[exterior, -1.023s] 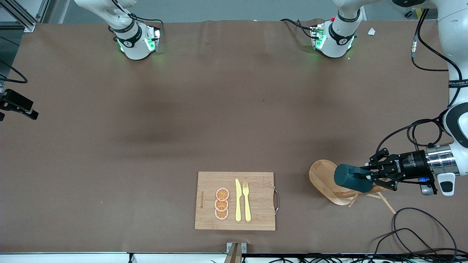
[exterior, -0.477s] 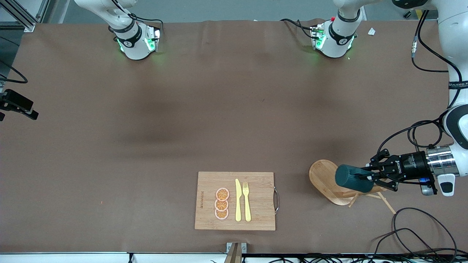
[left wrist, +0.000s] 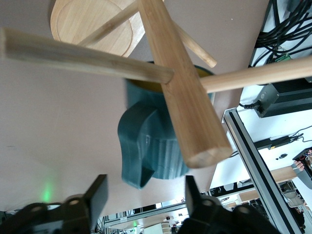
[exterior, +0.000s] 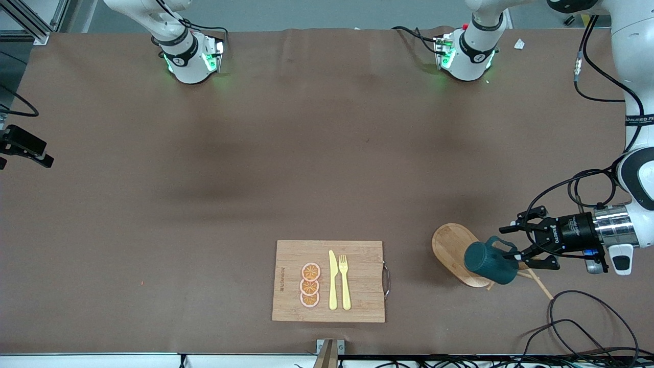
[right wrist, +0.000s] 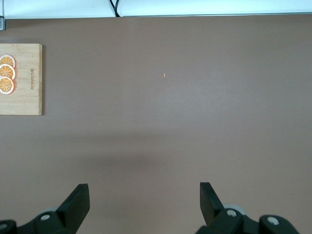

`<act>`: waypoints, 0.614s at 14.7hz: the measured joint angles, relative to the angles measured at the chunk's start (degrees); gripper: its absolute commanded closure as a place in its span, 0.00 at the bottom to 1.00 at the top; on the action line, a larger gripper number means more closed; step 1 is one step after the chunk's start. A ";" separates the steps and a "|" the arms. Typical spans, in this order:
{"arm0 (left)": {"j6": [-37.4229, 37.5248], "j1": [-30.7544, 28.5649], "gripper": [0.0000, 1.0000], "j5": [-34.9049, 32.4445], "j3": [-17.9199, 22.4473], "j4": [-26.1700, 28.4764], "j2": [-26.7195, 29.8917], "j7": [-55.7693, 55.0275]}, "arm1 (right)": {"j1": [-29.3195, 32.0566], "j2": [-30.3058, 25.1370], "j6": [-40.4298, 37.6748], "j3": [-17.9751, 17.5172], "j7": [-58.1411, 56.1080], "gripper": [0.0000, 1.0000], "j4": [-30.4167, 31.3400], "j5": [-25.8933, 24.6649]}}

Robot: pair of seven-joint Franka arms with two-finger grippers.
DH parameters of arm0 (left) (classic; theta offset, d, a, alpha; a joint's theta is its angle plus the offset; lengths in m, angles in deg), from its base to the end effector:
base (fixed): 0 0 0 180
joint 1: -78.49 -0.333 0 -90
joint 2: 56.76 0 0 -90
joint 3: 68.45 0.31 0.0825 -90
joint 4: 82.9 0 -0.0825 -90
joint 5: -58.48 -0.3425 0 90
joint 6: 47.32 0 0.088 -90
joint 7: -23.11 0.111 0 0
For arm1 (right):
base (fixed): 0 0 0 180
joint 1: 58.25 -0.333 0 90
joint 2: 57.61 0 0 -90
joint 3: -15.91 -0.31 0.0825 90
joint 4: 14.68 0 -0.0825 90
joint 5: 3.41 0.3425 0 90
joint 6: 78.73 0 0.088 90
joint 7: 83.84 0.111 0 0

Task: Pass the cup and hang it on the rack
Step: 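Hook the mug handle onto a rack peg with the left gripper, then open the left gripper and release the mug on the peg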

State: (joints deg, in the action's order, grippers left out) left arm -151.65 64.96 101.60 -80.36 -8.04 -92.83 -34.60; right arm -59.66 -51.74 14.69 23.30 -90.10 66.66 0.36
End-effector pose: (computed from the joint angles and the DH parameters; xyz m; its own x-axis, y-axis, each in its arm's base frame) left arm 0.6827 -0.0044 0.4046 0.2753 0.6454 -0.7125 0.9607 -0.1564 0.2294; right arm 0.5492 -0.0462 0.6318 0.9935 0.0036 0.1140 0.0082 -0.9992 -0.0403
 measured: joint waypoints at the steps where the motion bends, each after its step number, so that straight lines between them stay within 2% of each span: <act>1: 0.00 0.01 0.01 0.00 -0.06 -0.26 0.15 0.00 | 0.00 0.00 0.00 0.00 0.00 0.00 0.00 0.00; 5: 0.00 0.18 0.01 -0.79 -0.42 -0.93 2.50 -0.02 | 0.00 0.00 0.02 0.02 0.00 0.00 0.02 0.00; 9: 0.02 2.49 0.01 -10.03 -0.95 -1.01 6.07 -0.02 | 0.00 0.00 0.04 0.05 0.00 0.00 0.03 0.00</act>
State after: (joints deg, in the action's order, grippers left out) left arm -151.63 67.45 91.56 -81.32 -9.05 -86.76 -34.62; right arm -59.65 -51.74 14.73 23.35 -90.10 66.70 0.36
